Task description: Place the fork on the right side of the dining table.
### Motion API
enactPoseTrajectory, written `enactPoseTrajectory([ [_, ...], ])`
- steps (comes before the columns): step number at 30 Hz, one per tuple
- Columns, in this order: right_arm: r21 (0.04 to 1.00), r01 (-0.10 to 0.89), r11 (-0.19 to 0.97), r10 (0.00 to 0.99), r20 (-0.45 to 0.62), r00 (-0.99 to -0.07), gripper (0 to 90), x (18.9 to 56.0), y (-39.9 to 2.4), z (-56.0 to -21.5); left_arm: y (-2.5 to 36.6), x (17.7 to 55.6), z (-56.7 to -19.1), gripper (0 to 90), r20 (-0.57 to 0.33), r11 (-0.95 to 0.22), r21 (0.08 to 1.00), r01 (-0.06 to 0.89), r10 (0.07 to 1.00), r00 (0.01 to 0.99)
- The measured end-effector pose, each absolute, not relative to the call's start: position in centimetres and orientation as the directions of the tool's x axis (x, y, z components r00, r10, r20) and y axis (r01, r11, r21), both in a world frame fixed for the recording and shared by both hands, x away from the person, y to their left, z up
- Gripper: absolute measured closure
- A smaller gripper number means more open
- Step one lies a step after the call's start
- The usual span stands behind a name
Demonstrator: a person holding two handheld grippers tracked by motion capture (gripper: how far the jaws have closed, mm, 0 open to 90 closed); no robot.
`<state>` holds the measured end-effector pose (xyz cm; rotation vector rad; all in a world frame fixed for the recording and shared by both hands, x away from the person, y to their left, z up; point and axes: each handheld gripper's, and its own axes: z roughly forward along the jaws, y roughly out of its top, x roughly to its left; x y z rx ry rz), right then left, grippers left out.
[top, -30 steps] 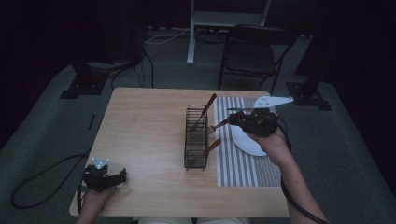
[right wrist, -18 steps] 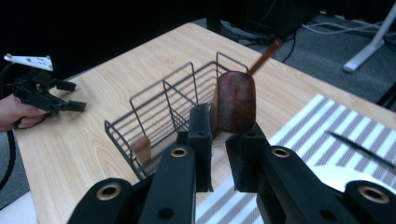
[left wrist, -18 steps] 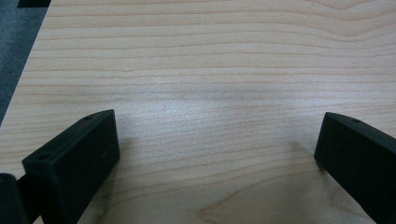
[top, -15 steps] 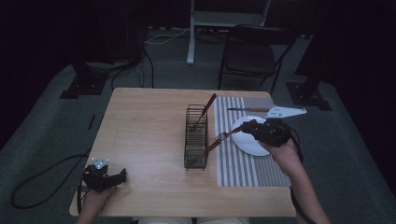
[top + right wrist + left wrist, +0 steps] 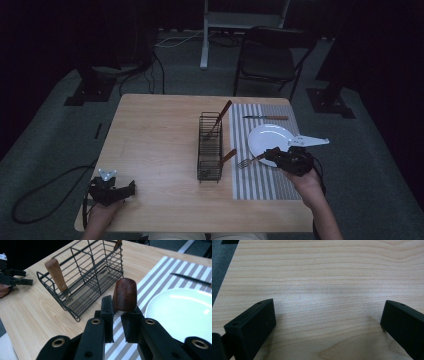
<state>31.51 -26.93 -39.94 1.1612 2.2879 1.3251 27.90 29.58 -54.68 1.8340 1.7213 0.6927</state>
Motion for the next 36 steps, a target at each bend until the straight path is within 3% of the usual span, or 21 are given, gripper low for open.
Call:
enactPoseTrajectory([
  [12, 0.809, 0.551, 0.205, 0.805, 0.181, -0.565, 80.8, 29.3, -28.3, -42.2, 29.6, 27.9, -54.7, 0.3, 0.013, -0.050, 0.684, 0.728, 0.998, 0.057],
  [30, 0.792, 0.609, 0.047, 0.837, 0.301, -0.456, 80.7, 27.1, -30.6, -44.7, 29.6, 27.9, -54.7, 0.3, 0.011, -0.048, 0.684, 0.728, 0.998, 0.055],
  [36, 0.795, 0.605, 0.046, 0.846, 0.291, -0.447, 71.5, 27.3, -31.2, -45.3, 29.6, 27.9, -54.7, 0.3, 0.011, -0.048, 0.684, 0.728, 0.998, 0.055],
])
